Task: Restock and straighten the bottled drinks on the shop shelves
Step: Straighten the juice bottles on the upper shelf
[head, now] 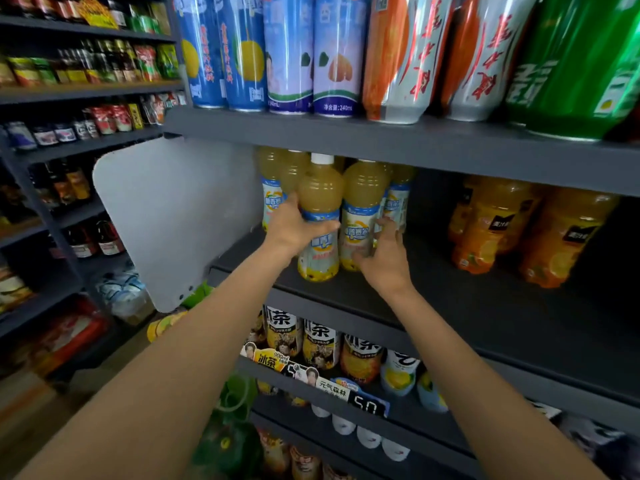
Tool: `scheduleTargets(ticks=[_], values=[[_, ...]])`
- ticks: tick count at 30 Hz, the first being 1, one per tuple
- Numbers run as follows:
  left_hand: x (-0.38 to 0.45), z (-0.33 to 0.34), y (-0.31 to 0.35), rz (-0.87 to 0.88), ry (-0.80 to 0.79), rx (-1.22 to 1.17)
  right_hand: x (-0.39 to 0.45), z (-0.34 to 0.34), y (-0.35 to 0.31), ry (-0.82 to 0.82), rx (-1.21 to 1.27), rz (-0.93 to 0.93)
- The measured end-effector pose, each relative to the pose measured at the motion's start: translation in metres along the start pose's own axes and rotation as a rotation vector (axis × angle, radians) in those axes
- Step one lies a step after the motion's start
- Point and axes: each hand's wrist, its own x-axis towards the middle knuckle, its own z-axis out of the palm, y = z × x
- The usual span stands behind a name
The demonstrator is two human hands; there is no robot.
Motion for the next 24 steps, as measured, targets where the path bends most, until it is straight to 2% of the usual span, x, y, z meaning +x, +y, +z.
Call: scheduleTargets(ticks=[2, 5, 7, 11, 14, 16, 17, 20, 22, 24], values=[[0.006, 0.003, -0.005, 0.011, -0.013, 0.152, -0.001, -0.001, 0.0, -0.018, -0.022, 0.007], [-0.007, 0.005, -0.03, -0.072, -0.14, 0.419, -0.006, -0.001, 0.003, -0.048, -0.029, 0.021], [-0.016, 0.006, -0.045, -0.132, -0.14, 0.36, -0.009, -0.002, 0.003, -0.079, -0.019, 0.026], [-0.02, 0.01, -0.044, -0.12, -0.046, 0.363, -0.018, -0.008, 0.001, -0.128, 0.014, 0.051], [-0.041, 0.017, -0.043, -0.103, 0.167, 0.351, -0.039, -0.02, 0.0, -0.116, -0.012, 0.021], [-0.071, 0.02, -0.044, -0.003, 0.308, 0.286, -0.063, -0.036, 0.003, -0.075, -0.064, -0.002], [-0.09, 0.023, -0.043, 0.079, 0.33, 0.253, -0.078, -0.045, 0.007, -0.04, -0.089, -0.01], [-0.154, 0.044, -0.052, 0.226, 0.225, 0.181, -0.128, -0.069, 0.025, 0.065, -0.121, -0.028], [-0.196, 0.064, -0.069, 0.222, 0.091, 0.171, -0.164, -0.076, 0.045, 0.112, -0.155, -0.049], [-0.238, 0.085, -0.094, 0.119, -0.056, 0.16, -0.202, -0.077, 0.072, 0.064, -0.206, -0.04]])
